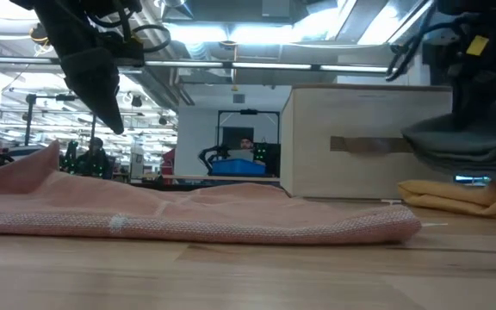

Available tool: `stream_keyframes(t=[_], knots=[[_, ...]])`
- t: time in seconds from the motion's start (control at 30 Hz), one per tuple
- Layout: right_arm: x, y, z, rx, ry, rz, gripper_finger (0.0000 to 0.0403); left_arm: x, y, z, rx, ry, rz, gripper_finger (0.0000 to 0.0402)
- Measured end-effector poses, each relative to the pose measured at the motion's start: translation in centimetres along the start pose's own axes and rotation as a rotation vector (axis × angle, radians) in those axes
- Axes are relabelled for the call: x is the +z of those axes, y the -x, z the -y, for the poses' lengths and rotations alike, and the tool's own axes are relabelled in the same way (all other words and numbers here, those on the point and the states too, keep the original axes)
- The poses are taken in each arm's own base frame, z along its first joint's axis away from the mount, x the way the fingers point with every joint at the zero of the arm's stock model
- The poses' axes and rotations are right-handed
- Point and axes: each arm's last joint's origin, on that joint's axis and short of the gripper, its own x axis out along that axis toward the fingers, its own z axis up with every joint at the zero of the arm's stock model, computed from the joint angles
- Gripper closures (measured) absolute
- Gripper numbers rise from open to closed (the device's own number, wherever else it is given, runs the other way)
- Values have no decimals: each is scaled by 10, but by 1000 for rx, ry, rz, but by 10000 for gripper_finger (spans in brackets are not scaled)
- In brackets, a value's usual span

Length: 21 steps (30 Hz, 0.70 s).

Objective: Fold towel
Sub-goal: Stack the gray towel on the yellow towel, then fold the brown towel

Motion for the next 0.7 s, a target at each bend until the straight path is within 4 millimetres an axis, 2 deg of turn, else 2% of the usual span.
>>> stream_keyframes(t=[0.27,0.4,0.5,0.7], knots=[[7,-8,6,-22,-43,-51,397,2,0,1,-9,0,23,274],[10,-14,9,-31,-65,-90,381,2,0,1,-8,-11,23,274],[12,-17,11,-37,-78,-110,349,2,0,1,-8,-11,23,274],[13,-16,13,-17,-90,-118,251,2,0,1,-8,-18,22,274]])
